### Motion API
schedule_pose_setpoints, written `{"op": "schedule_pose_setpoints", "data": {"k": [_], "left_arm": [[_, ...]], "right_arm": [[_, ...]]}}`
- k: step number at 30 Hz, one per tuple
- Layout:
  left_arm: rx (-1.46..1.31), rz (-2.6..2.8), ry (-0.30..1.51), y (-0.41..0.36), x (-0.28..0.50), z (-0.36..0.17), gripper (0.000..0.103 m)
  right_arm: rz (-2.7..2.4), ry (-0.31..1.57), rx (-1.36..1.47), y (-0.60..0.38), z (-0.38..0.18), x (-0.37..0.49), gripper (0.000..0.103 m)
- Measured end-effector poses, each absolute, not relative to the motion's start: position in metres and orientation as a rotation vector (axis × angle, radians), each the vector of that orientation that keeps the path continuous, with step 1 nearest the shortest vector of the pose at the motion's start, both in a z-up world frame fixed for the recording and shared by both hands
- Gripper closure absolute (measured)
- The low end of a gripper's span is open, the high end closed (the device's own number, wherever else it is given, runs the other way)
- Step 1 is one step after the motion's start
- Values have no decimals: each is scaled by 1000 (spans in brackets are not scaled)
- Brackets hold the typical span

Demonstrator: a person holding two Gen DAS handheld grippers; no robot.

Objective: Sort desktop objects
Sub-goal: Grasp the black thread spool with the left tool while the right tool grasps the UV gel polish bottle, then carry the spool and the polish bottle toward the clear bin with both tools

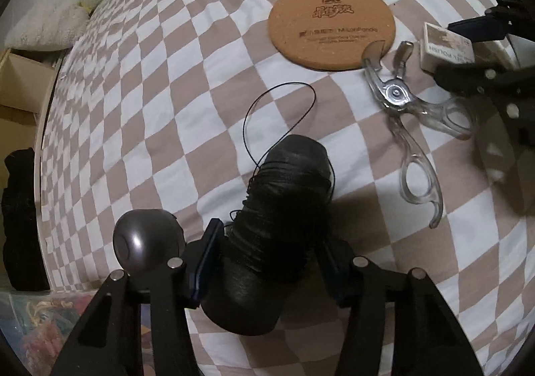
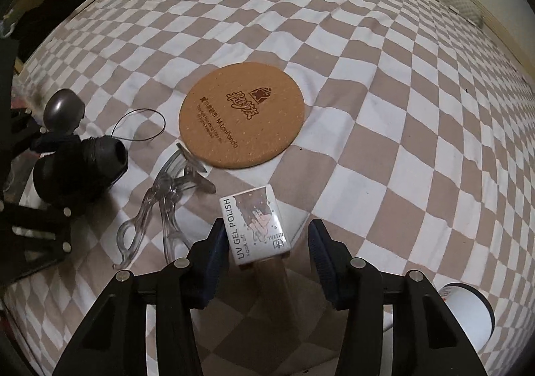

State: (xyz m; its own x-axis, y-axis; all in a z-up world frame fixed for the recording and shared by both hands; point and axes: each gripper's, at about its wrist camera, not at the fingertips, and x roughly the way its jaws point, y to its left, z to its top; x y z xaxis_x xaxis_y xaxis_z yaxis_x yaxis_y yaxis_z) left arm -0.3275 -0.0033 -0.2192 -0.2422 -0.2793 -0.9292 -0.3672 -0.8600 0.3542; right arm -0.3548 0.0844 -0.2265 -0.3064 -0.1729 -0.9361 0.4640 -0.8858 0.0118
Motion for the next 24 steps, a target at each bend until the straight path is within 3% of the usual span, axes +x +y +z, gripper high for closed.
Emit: {"op": "schedule_pose_setpoints", "data": {"k": [1, 6, 17, 24], "left_arm": [[-1888, 2304, 804, -3, -327, -218, 50], [-1860, 2369, 723, -2, -319, -205, 58], [-1728, 2511, 493, -3, -284, -144, 59], [-1525, 2603, 418, -2, -248, -85, 59]], "right_arm": [[-2241, 362, 1541, 83, -226, -356, 69], [-2304, 311, 1521, 89, -219, -357, 69], [-2397, 203, 1415, 118, -158, -344, 71], [-2409, 171, 1334, 133, -123, -282, 71]]}}
